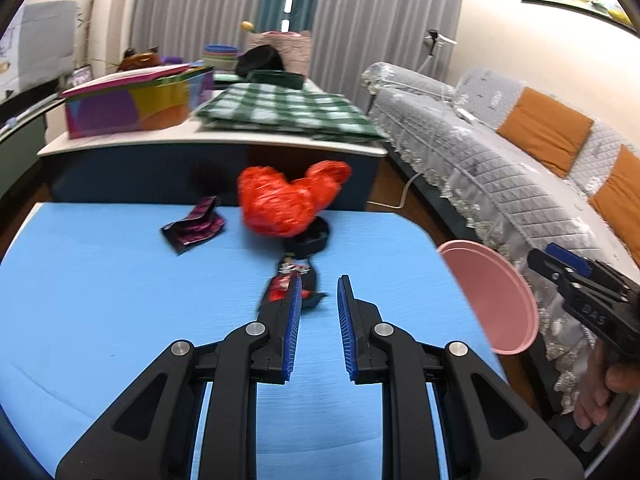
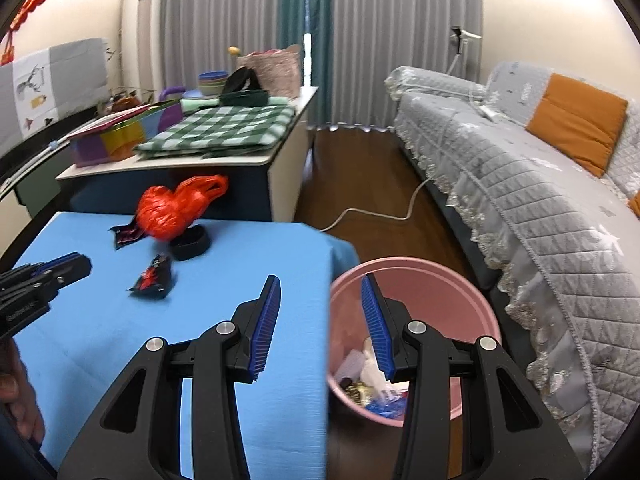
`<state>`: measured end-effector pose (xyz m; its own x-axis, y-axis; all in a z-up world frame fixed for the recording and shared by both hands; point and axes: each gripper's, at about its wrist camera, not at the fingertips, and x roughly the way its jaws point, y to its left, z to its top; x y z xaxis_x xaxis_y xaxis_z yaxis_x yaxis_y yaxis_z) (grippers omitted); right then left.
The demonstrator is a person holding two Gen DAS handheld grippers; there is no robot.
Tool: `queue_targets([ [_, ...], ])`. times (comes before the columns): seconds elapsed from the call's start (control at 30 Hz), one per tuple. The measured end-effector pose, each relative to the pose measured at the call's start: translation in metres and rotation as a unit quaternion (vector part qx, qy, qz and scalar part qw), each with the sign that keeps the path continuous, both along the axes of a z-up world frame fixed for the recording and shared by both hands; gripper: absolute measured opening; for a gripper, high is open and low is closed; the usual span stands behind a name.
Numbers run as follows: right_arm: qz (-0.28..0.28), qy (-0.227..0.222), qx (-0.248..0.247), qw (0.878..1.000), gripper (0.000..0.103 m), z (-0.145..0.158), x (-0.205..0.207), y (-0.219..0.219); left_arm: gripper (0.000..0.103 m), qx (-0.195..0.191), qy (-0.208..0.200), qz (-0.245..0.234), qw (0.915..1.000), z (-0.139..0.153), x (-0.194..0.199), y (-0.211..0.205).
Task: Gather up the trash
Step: 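Move the left tool to the pink-black checkered cloth while the right tool moves to the black-red wrapper, then grasp the pink checkered cloth with the left tool while the right tool grasps the black-red wrapper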
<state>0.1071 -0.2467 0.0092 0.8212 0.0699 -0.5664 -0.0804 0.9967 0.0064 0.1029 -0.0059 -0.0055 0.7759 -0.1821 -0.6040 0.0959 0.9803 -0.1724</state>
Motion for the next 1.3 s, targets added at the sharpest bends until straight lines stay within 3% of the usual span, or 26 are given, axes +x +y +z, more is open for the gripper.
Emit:
queue_targets([
  [0.7, 0.082, 0.037, 0.101, 0.991, 0.043, -0.034, 0.047, 0.087, 0.019, -0.031, 0.044, 0.109, 0.9926, -0.049, 0.042, 0.096],
  [0.87, 0.105, 0.055, 0.113, 0.987, 0.043, -0.044, 0.061, 0.108, 0.019, -0.018, 0.041, 0.112, 0.9927, -0.050, 0.054, 0.103],
  [1.07, 0.130, 0.072, 0.113, 0.983, 0.053, -0.054, 0.076, 0.132, 0.019, 0.006, 0.028, 0.101, 0.9945, -0.046, 0.070, 0.110],
  [1.3, 0.134, 0.094, 0.117, 0.980, 0.056, -0.067, 0.093, 0.144, 0.037, 0.035, 0.021, 0.093, 0.9949, -0.047, 0.098, 0.119],
])
